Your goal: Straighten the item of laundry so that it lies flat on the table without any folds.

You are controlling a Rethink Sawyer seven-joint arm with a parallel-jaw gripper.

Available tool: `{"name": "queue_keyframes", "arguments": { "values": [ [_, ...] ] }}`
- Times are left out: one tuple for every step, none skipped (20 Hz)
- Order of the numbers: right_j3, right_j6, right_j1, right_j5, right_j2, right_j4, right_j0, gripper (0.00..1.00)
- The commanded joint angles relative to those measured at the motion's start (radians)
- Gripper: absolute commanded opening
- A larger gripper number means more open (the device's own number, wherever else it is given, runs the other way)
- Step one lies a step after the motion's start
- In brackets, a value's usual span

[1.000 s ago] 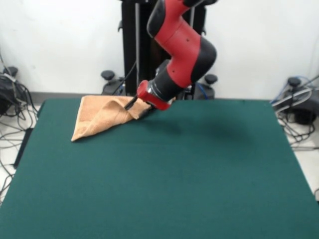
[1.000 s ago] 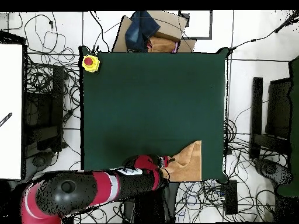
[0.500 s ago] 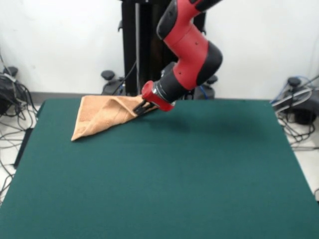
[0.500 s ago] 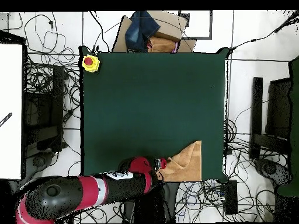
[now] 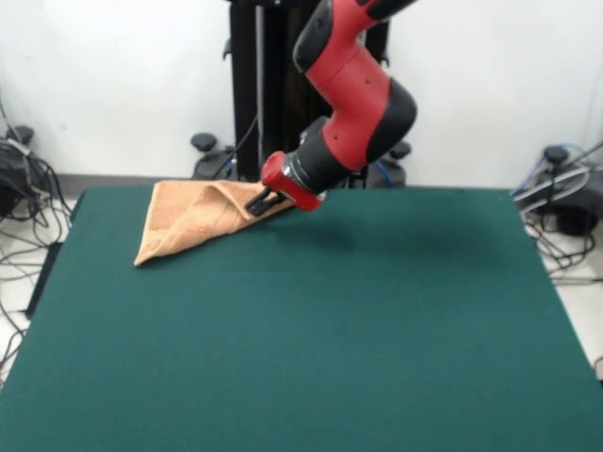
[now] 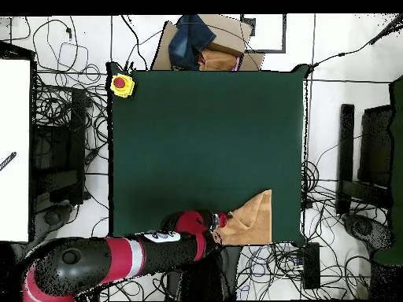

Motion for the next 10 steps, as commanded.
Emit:
{"name": "queue_keyframes", "arguments": {
  "values": [
    [-0.059,0.264,0.018,0.036,0.085,0.054,-0.024,0.00],
    [-0.062,0.263,0.012,0.042,0.089,0.052,-0.028,0.00],
    [-0.067,0.261,0.010,0.065,0.080,0.061,-0.016,0.00],
    [-0.078,0.258,0.012,0.086,0.064,0.071,-0.003,0.00],
    [-0.085,0.251,0.004,0.092,0.055,0.069,-0.004,0.00],
    [-0.087,0.241,-0.017,0.084,0.065,0.053,-0.025,0.00],
    [-0.090,0.235,-0.038,0.082,0.073,0.040,-0.043,0.00],
    [-0.089,0.233,-0.055,0.081,0.080,0.033,-0.056,0.00],
    [-0.092,0.229,-0.062,0.094,0.071,0.035,-0.053,0.00],
    [-0.094,0.228,-0.064,0.105,0.063,0.039,-0.046,0.00]
  ]
}}
